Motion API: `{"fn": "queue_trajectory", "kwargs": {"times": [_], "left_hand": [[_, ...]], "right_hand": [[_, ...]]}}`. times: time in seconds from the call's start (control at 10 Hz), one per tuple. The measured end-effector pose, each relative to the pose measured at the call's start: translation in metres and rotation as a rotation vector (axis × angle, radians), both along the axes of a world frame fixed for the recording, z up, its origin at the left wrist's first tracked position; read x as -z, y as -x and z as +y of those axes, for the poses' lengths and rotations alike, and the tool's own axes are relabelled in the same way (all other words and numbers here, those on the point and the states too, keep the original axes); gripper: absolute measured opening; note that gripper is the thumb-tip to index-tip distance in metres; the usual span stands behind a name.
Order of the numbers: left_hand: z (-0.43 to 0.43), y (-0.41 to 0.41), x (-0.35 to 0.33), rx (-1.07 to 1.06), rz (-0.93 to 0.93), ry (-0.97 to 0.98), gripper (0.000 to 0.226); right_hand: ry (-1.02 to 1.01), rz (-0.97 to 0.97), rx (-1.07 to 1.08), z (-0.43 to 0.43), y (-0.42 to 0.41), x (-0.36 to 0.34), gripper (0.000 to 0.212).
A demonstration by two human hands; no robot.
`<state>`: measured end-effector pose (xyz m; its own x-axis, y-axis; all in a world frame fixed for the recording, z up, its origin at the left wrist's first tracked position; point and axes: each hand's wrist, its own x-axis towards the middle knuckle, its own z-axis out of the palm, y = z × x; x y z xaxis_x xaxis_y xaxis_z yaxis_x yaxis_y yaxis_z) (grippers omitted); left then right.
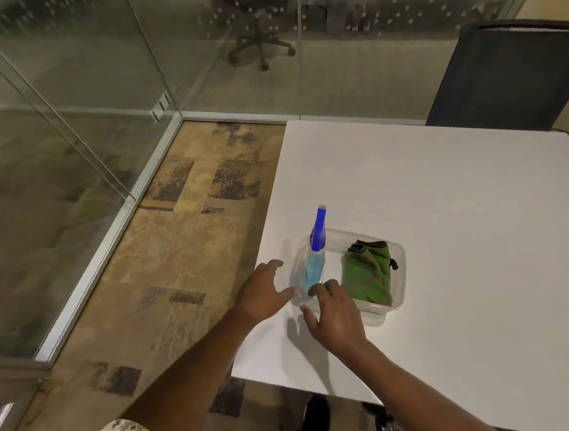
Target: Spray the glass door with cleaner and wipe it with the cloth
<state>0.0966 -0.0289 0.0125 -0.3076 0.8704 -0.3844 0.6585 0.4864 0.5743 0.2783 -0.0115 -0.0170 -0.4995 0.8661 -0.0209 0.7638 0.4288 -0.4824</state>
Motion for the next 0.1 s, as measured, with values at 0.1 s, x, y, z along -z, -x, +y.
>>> {"fn": "queue_trajectory", "kwargs": {"times": [0.1], "left_hand": [[-0.0387, 0.0217, 0.0096, -0.100, -0.023, -0.011, 0.073]], "right_hand": [[0.036, -0.058, -0.095, -0.0183, 0.0263, -0.0008, 0.043]]}}
